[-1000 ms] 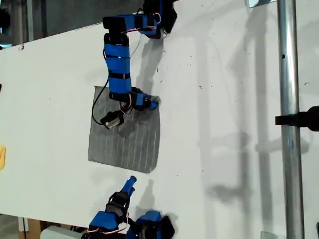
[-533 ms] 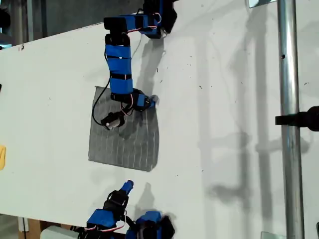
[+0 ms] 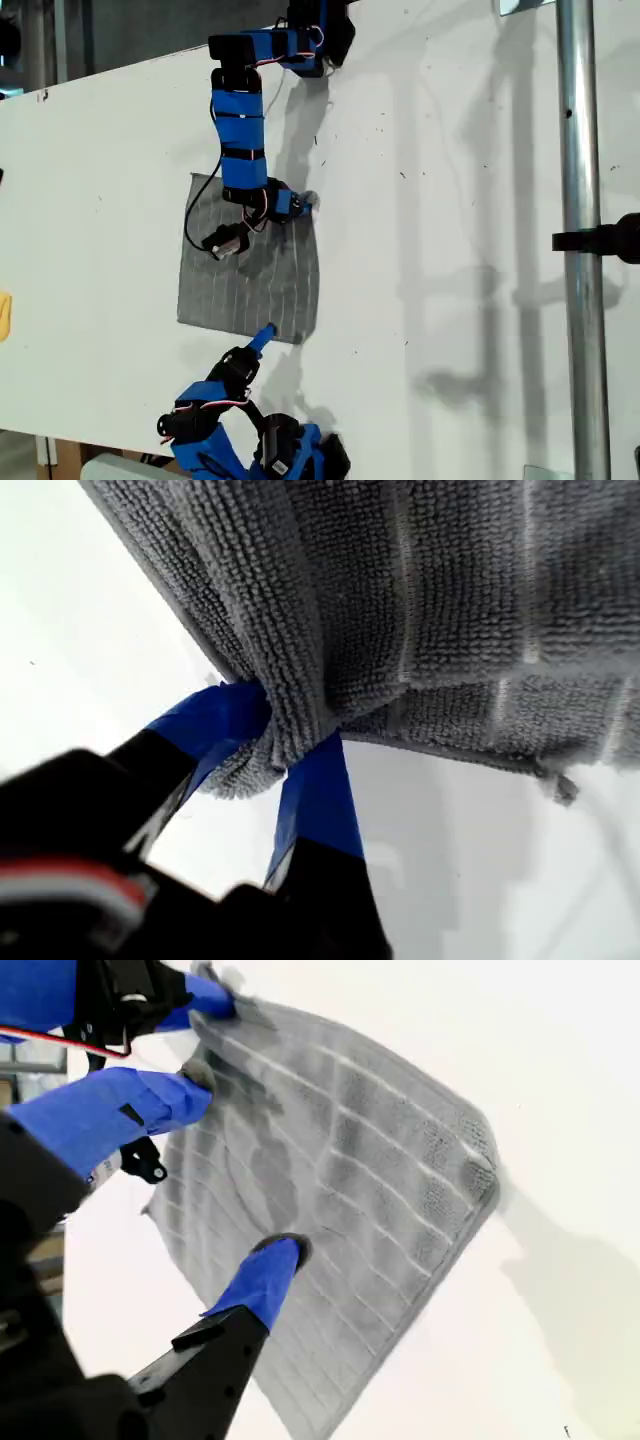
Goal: Grasp corners of a towel and fold twice.
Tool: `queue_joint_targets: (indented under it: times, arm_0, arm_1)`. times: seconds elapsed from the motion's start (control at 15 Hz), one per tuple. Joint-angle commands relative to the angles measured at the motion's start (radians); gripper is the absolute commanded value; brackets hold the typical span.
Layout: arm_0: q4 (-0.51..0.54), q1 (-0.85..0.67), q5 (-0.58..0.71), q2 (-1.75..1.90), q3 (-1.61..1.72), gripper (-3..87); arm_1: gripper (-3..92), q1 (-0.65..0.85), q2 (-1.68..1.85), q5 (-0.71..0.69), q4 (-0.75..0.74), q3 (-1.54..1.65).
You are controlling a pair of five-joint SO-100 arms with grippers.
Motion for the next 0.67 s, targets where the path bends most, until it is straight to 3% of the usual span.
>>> queue_joint_targets:
  times: [0.0,0.33,0.6]
  arm_0:
    - [-0.141,-0.041,0.025,-0.008,0.127,26.2]
    - [-0.488,-0.058,0.006,-0.078,0.460,25.0]
    - [-0.543,-0.028,-0.067,-0.202,0.494,26.1]
  arm_1:
    - [-0.3,-0.006,0.049,0.011,-0.020,-0.031]
    - [-0.3,-0.009,0.077,0.014,-0.015,-0.029]
    - [-0.3,-0.018,0.110,0.021,-0.009,-0.025]
